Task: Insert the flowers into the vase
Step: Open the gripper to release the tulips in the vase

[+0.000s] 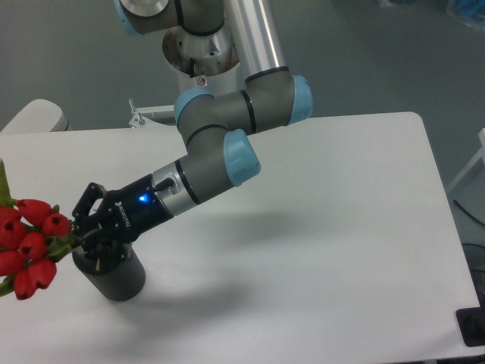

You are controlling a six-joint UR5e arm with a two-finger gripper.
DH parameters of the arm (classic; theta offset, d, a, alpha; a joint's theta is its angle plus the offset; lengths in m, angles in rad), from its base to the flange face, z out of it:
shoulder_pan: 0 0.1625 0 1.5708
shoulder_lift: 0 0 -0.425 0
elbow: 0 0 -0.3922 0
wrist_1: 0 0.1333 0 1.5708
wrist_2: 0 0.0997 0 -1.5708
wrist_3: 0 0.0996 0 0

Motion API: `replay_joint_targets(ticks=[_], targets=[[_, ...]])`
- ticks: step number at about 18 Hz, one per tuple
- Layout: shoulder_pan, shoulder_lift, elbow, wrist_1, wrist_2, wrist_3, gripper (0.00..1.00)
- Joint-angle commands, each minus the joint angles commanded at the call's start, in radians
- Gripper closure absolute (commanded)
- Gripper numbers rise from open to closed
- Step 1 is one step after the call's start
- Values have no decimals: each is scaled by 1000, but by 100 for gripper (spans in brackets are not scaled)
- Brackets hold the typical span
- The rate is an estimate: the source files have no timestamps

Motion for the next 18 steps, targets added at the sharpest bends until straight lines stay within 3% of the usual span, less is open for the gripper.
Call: replay_joint_targets(ticks=[1, 4, 6, 7, 11, 18], targets=[[3, -2, -6, 0, 0, 12, 82], [18, -3, -18, 0, 0, 22, 56], [29, -3, -23, 0, 0, 23, 26], [29, -3, -26, 0, 0, 23, 19], [51, -3, -35, 0, 0, 23, 9], [69, -2, -41, 3, 0, 25, 0]])
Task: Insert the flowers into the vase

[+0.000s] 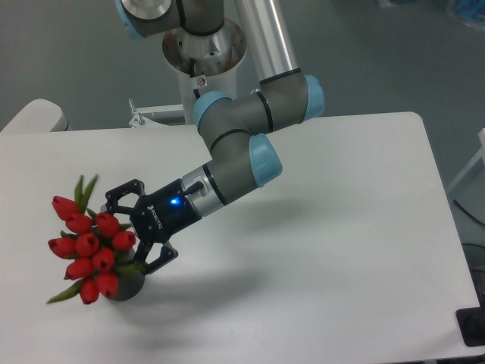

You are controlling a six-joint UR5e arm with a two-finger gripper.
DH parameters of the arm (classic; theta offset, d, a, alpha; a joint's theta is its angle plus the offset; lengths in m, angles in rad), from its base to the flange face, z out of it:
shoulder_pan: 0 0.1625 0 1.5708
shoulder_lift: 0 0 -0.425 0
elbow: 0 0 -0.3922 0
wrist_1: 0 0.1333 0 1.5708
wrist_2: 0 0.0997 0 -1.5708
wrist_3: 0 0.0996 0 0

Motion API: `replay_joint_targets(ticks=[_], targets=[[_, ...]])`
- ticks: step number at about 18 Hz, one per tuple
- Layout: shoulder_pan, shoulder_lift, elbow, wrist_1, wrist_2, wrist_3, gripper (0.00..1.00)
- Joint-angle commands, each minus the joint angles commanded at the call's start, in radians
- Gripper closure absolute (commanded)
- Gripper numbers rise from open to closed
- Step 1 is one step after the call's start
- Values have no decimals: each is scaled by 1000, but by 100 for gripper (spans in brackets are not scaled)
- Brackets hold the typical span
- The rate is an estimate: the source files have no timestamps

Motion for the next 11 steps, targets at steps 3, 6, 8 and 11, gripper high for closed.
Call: replay_joint_targets(ticks=[3, 6, 8, 11], targets=[[21, 9, -17, 2, 0, 2, 0], [58, 14, -20, 3, 0, 2, 0], [100, 14, -23, 3, -2, 2, 0], [150, 9, -18, 3, -2, 2, 0]])
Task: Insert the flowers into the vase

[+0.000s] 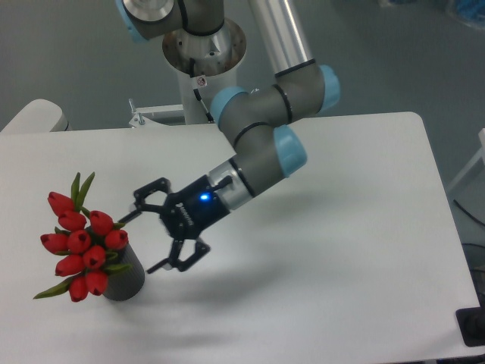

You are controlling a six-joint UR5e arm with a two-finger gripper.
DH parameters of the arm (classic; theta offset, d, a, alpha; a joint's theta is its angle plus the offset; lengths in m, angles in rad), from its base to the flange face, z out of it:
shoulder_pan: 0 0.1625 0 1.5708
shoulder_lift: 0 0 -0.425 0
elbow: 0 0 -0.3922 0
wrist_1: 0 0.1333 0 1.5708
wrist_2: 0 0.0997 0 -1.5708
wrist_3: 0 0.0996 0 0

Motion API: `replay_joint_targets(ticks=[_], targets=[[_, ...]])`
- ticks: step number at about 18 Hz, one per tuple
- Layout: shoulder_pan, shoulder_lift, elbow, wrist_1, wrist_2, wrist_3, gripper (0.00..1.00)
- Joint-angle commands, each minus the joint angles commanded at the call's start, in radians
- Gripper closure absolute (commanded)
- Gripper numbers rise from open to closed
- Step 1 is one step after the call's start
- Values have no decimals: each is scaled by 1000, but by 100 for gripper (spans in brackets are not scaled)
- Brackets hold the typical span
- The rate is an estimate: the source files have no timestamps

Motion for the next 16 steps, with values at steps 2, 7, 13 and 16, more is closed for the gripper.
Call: replay_joint_targets(ticks=[2, 7, 13, 16], targets=[[51, -5, 6, 0, 2, 2, 0], [147, -57, 46, -2, 12, 12, 0], [175, -75, 121, -9, 95, 5, 0], [169, -71, 155, -14, 231, -5, 0]])
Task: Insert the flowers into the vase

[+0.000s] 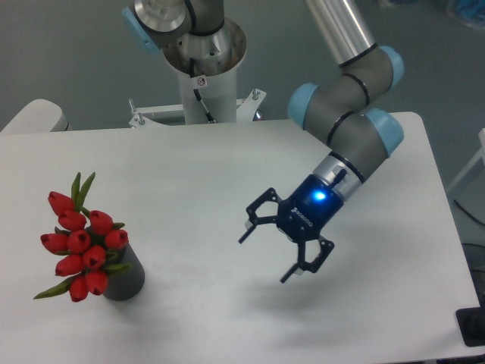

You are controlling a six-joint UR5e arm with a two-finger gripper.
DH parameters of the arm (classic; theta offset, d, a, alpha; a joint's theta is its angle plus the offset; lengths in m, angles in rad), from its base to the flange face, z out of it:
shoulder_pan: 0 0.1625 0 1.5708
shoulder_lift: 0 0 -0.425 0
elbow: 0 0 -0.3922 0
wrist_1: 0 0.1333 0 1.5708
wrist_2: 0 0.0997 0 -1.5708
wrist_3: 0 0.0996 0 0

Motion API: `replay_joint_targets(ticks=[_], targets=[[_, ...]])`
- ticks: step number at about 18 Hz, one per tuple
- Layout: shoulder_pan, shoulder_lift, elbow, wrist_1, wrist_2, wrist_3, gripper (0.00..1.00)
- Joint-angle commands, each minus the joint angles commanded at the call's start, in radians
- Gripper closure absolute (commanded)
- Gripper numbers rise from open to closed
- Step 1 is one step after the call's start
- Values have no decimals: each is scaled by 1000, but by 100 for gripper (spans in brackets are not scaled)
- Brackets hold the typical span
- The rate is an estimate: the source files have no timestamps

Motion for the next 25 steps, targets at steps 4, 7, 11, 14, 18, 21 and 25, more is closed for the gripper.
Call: replay_joint_targets(ticks=[4, 7, 11, 14, 18, 21, 25], targets=[[-11, 3, 48, -2, 250, 5, 0], [-61, -2, 91, -8, 434, 5, 0], [-97, -9, 130, -90, 566, 17, 0], [-126, -12, 144, -133, 675, 69, 0], [-138, -31, 173, -199, 819, 158, 0], [-140, -49, 187, -201, 836, 236, 0], [-185, -87, 209, -233, 1052, 285, 0]])
